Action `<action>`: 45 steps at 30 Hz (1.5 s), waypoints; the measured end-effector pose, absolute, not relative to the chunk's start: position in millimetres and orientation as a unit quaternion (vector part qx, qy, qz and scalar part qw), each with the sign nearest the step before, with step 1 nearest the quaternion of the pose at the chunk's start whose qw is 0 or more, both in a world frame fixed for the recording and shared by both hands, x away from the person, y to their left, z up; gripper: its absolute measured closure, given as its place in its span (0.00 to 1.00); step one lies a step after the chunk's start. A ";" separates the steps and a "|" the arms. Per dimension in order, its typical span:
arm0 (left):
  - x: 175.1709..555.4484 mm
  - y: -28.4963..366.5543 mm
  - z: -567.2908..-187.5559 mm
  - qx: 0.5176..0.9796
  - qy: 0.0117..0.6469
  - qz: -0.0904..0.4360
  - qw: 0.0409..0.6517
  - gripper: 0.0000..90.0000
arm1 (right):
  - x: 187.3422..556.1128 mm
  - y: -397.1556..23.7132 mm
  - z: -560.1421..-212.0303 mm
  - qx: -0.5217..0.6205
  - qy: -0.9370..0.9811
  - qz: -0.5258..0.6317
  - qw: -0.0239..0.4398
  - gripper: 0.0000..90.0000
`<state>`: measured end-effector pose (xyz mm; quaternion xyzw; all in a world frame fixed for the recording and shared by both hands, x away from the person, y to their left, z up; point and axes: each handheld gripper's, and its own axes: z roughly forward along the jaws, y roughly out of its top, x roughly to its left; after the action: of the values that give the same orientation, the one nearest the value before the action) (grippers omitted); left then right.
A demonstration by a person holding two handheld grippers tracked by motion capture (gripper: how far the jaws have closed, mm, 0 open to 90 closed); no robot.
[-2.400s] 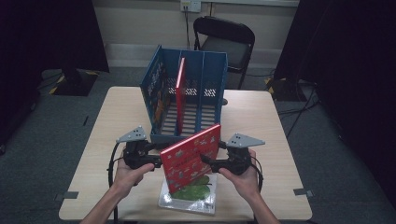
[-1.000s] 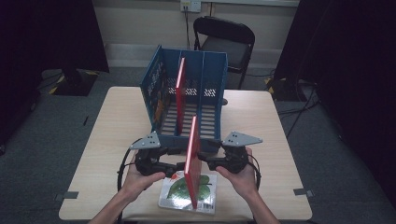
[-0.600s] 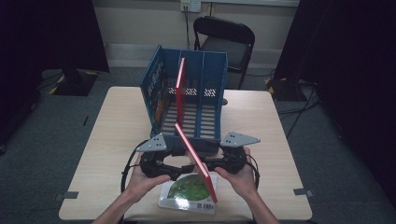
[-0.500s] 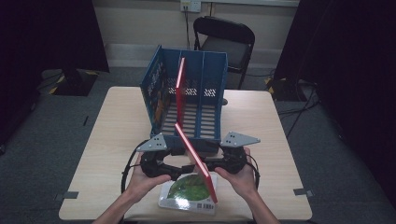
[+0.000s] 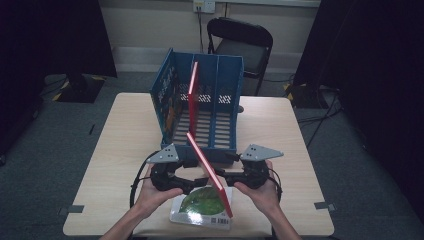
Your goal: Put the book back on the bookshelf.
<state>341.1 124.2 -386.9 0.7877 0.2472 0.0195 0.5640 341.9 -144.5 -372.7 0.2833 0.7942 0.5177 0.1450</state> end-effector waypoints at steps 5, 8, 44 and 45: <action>340.7 123.9 -387.6 0.788 0.249 0.018 0.563 0.29 | 328.2 -159.1 -372.1 0.282 0.798 0.509 0.156 0.44; 340.7 124.6 -387.6 0.790 0.248 0.019 0.560 0.29 | 318.4 -169.4 -372.7 0.288 0.797 0.509 0.154 0.45; 341.2 118.0 -390.0 0.789 0.261 0.021 0.556 0.30 | 265.0 -134.6 -366.3 0.219 0.818 0.514 0.136 0.45; 341.5 117.9 -390.0 0.788 0.262 0.021 0.556 0.29 | 265.6 -134.0 -366.8 0.221 0.819 0.512 0.139 0.47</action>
<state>341.5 117.9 -390.0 0.7885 0.2616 0.0212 0.5563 265.6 -134.0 -366.8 0.2205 0.8186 0.5118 0.1393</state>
